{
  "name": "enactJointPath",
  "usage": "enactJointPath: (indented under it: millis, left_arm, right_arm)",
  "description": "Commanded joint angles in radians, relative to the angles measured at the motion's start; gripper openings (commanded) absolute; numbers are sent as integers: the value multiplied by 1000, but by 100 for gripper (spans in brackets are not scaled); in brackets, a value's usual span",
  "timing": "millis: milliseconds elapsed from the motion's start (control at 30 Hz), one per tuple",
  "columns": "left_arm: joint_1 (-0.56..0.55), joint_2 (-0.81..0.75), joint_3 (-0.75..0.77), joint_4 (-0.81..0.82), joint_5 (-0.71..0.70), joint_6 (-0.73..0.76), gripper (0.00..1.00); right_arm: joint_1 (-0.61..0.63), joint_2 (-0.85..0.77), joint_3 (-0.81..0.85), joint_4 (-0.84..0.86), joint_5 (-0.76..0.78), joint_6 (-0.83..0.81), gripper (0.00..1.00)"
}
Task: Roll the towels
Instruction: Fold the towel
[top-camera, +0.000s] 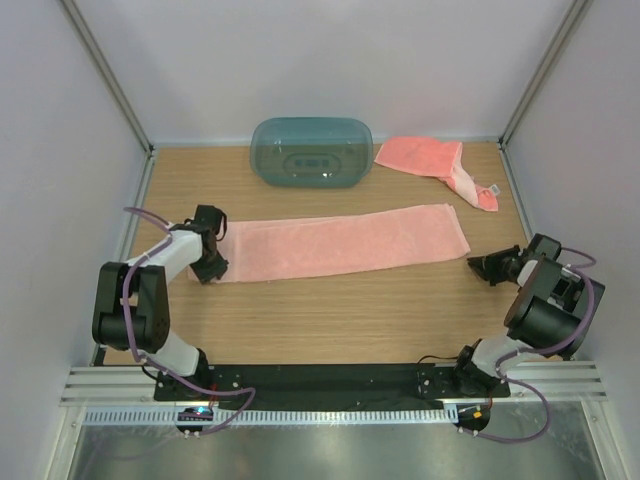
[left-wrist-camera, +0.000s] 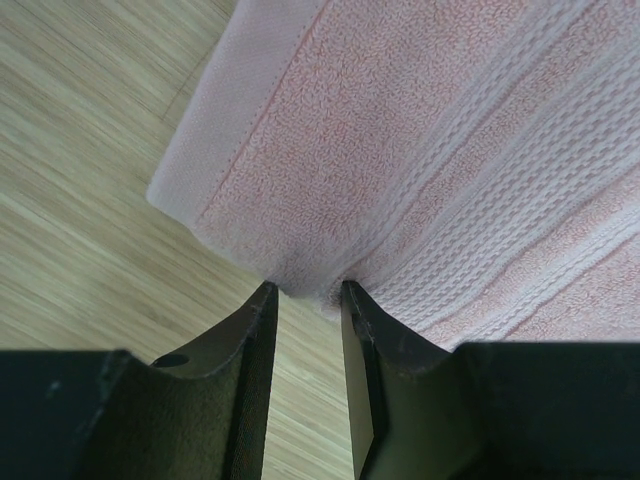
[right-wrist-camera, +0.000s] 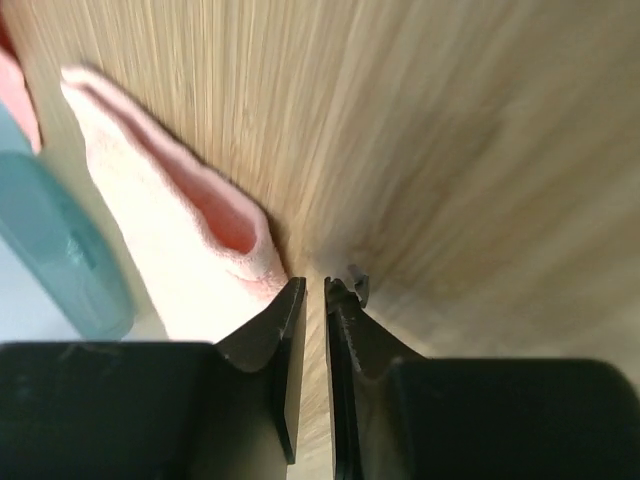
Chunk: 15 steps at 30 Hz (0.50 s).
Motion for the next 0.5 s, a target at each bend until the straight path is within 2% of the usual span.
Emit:
enactJointPath:
  millis: [0,167,200,233,300,333,467]
  left_arm:
    - [28,4,8,-7,-43,-15,32]
    - [51,-30,34,-27,-16,-17,33]
    - [51,-39,53,-41,-7,-17,33]
    - [53,-47,57,-45,5,-17,33]
    - [51,-65,73,-61,25,-15,41]
    - [51,-88,88,-70,45,-11,44]
    - [53,-159,143,-114,94,11,63]
  right_arm:
    - [-38,-110,67,-183,231,-77,21]
    - [-87,-164,107,-239,271,-90,24]
    - [-87,-174,110,-244,238,-88,28]
    - [-87,-185,107,-242,216,-88,40]
    - [-86,-225,97,-247,164,-85,55]
    - [-86,-236,90,-248,141,-88,66]
    - [-81,-236,80,-271,69,-116,75]
